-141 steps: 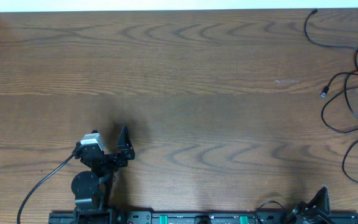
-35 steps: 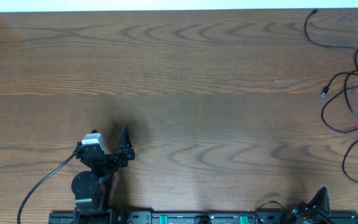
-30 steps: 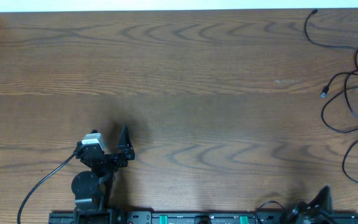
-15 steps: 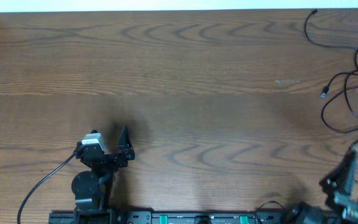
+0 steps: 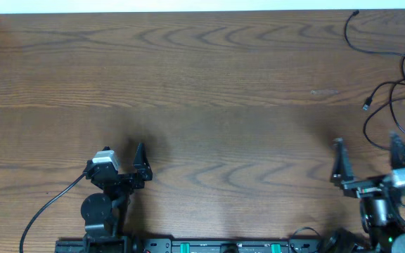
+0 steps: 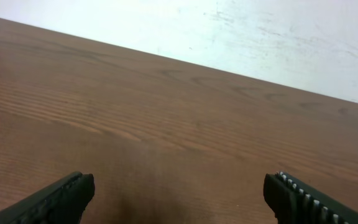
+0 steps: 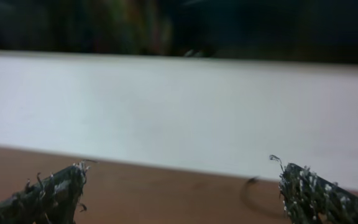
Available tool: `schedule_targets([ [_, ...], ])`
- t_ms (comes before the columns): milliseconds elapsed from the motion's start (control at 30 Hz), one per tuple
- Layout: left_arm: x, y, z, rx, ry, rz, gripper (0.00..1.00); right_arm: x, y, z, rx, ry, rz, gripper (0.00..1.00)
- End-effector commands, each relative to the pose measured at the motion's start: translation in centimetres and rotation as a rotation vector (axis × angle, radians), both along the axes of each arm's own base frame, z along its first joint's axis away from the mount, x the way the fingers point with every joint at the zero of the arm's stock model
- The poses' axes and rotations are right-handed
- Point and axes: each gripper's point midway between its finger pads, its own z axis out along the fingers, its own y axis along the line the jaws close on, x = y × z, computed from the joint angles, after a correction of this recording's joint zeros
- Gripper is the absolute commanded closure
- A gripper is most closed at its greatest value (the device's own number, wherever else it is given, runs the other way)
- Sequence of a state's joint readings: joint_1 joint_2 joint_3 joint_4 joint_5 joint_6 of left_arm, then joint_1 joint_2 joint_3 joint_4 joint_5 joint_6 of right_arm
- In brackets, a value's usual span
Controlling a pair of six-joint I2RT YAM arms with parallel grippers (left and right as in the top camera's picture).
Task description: Untangle cables
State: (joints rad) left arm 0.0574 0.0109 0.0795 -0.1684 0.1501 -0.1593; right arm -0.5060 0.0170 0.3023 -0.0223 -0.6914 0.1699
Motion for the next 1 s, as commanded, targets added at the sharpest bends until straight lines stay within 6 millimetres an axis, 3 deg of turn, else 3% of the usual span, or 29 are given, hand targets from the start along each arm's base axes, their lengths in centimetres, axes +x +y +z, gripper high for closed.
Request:
schedule_targets([
  [0, 0.0, 0.3, -1.3, 0.010, 0.027, 0.014, 0.08, 0.6, 1.4, -1.5, -0.013, 0.015, 0.062, 0.01],
  [267, 0.0, 0.3, -1.3, 0.010, 0.027, 0.014, 0.08, 2.0, 3.0, -4.8, -0.046, 0.058, 0.075, 0.01],
  [467, 0.0, 0.3, -1.3, 0.010, 0.027, 0.014, 0.08, 2.9, 3.5, -9.9, -0.016, 0.174, 0.106, 0.01],
  [700, 0.0, 0.3, -1.3, 0.010, 0.027, 0.014, 0.08, 3.0, 3.5, -13.8, -0.001, 0.310, 0.106, 0.01],
  [967, 0.0, 0.3, -1.3, 0.010, 0.027, 0.014, 0.08, 3.0, 3.5, -13.8, -0.029, 0.303, 0.103, 0.01],
])
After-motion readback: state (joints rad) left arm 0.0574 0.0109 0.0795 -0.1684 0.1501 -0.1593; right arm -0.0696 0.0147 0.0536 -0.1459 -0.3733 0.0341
